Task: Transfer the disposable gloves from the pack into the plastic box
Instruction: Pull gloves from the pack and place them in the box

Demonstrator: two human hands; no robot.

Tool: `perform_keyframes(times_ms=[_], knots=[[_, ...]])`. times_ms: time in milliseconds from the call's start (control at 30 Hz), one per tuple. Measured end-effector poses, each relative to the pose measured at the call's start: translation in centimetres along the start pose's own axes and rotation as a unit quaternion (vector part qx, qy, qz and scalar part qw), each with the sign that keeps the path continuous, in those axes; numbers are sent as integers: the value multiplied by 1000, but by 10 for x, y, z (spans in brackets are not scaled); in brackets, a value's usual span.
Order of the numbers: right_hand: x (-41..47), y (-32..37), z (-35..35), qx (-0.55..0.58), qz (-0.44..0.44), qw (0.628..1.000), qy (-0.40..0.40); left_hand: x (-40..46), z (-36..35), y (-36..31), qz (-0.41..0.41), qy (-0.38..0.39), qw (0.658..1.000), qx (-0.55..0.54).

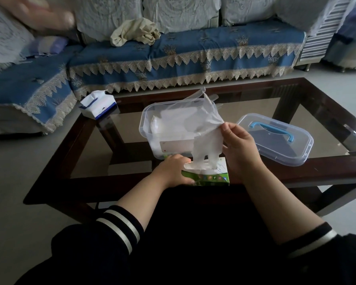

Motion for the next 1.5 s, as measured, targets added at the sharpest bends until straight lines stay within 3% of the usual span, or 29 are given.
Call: perform_keyframes(times_ms=[100,167,267,333,400,534,600,734,867,934,1034,1267,1501], knots=[[-3,5,-1,-63,73,995,-16,-4,9,-3,30,-57,992,112],[-5,7,-2,-116,145,982,-17,-12,23,-8,38,-132,986,97],[-7,5,-3,-214,227,950,-9,-35,53,-9,66,-278,943,-169],[-8,2,-4,-303,262,916,-1,-46,70,-11,56,-247,883,-396],[-7,-2,-6,-366,287,885,3,-51,86,-24,35,-159,848,-505],[-9,-9,-11,-474,351,807,5,-38,110,-48,24,-153,914,-375],[-10,-11,-13,-507,351,787,-1,-27,115,-54,-15,-182,919,-348],[-11,-12,-9,-509,321,799,-13,-23,132,-65,-121,-245,907,-322],[-7,-7,-2,-452,314,834,-45,-20,157,-60,-171,-337,856,-353],[-6,-6,0,-450,325,830,-58,-11,166,-46,-147,-379,831,-380],[-3,-5,1,-455,321,828,-68,14,169,-21,-86,-384,827,-401],[2,-11,-2,-487,254,835,-31,67,156,10,64,-279,909,-304],[9,-20,1,-556,198,807,30,89,147,31,152,-275,945,-88]])
Point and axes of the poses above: each hand's wrist, its own x-axis towards the middle knuckle, its own z-axis out of the back of the hand, y = z × x, the point moved 3 cm from there along x, towards the middle knuckle, and after that the axes turned 10 degrees about z, right-handed, at the moved point
